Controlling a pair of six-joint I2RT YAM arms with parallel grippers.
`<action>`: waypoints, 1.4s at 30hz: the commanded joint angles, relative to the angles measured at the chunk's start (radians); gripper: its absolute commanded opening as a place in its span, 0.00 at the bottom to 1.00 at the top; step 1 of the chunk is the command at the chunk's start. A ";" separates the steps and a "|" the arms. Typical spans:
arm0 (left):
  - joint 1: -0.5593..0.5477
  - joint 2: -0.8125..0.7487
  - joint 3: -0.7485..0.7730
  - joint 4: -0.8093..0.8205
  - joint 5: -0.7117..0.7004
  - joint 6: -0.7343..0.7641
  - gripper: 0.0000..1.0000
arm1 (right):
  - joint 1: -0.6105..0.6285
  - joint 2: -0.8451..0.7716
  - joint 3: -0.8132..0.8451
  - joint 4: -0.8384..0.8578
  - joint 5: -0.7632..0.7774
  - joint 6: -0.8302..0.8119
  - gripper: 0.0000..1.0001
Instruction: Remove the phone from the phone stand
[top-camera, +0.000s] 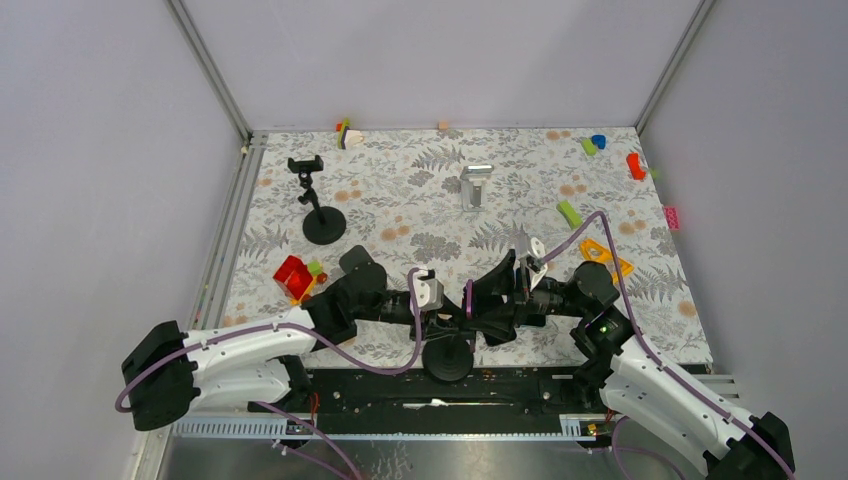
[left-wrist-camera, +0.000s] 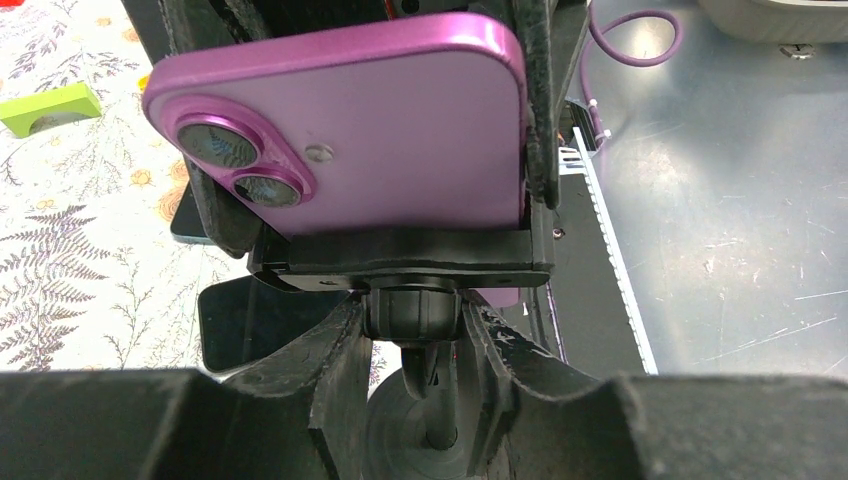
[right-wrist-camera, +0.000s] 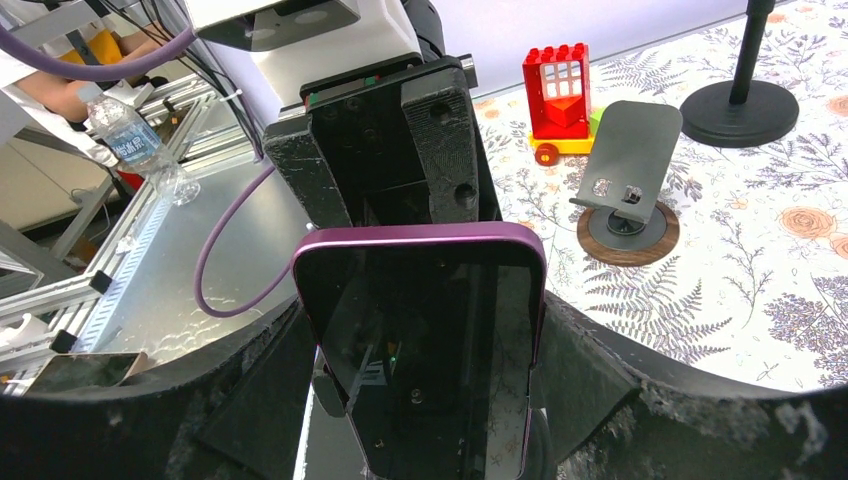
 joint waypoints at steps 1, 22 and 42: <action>0.003 0.012 0.028 -0.039 0.080 -0.016 0.06 | -0.036 0.007 -0.004 -0.024 0.031 -0.020 0.00; 0.003 0.052 0.091 -0.031 0.069 -0.060 0.41 | -0.034 0.044 -0.006 -0.040 -0.023 -0.021 0.00; 0.007 0.077 0.157 -0.069 0.053 -0.037 0.47 | -0.031 0.054 -0.007 -0.032 -0.056 -0.011 0.00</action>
